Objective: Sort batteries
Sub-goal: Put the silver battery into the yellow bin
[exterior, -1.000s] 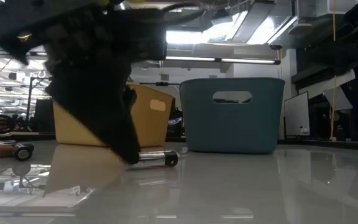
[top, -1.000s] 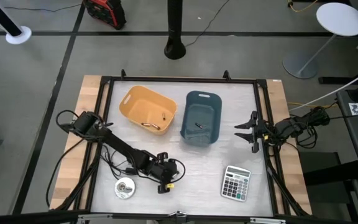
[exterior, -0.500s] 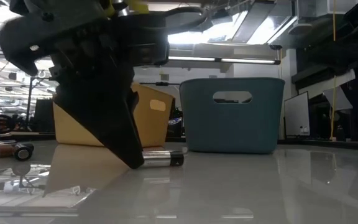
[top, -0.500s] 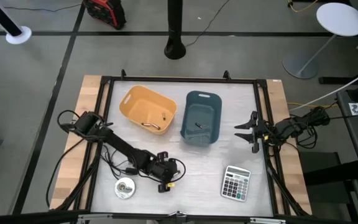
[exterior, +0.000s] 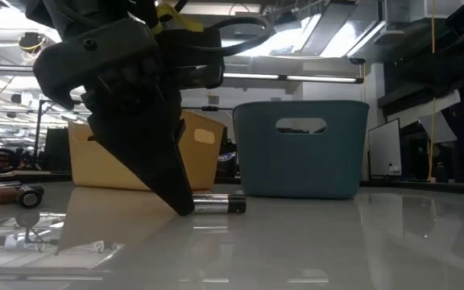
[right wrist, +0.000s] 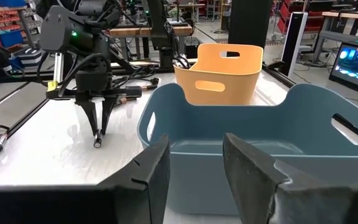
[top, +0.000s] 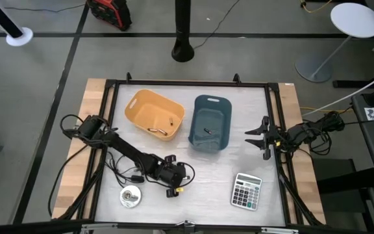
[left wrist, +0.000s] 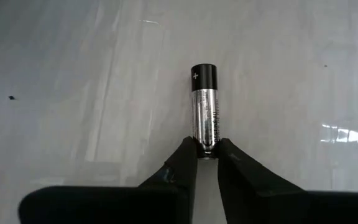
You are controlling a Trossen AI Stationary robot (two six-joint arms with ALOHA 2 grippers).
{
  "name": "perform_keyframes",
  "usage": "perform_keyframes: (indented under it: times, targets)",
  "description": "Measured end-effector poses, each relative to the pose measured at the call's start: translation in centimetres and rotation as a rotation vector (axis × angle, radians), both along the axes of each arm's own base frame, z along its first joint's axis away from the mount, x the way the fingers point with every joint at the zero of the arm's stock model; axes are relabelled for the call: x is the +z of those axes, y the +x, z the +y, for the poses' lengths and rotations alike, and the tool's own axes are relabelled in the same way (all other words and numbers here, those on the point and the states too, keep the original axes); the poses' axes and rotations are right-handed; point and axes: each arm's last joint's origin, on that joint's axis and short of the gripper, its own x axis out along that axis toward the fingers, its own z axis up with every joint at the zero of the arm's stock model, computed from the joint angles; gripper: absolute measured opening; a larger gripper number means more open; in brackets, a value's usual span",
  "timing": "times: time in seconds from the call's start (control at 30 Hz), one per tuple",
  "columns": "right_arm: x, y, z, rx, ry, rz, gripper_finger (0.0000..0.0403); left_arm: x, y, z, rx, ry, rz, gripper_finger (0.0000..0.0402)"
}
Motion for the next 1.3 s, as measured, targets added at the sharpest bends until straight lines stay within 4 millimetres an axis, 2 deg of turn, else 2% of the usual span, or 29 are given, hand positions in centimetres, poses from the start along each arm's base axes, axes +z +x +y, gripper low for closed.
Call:
perform_keyframes:
  times: [0.2,0.33,0.53,0.77,0.87,1.03,1.13,1.3]
  targets:
    - [0.0,0.0,0.0,0.000,-0.001,0.002,0.0145,0.9,0.6,0.3,-0.031,0.038,-0.016,0.0052]
    - [0.0,0.0,0.0,0.000,-0.002,0.004,0.0145,3.1,1.0,0.8,-0.032,0.044,-0.041,0.0053]
    - [-0.1,0.0,0.0,0.000,-0.003,0.006,0.0145,6.8,0.2,2.5,-0.010,0.046,-0.034,0.0053]
    - [-0.1,0.0,0.0,0.000,-0.003,0.006,0.0145,12.7,-2.7,5.4,0.027,0.042,-0.081,0.0054]
    - [-0.1,0.0,0.0,0.000,-0.003,0.005,0.0145,15.3,-4.6,7.0,0.061,0.039,-0.107,0.0054]
    - [-0.1,0.0,0.0,0.000,-0.003,0.005,0.0145,18.3,-8.0,9.8,0.159,0.144,-0.109,0.0054]
    - [-0.1,0.0,0.0,0.000,-0.002,0.004,0.0145,18.8,-9.4,11.2,0.194,0.229,-0.082,0.0054]
    - [-0.1,0.0,0.0,0.000,-0.003,0.005,0.0145,17.6,-10.4,12.9,0.239,0.287,0.003,0.0056]
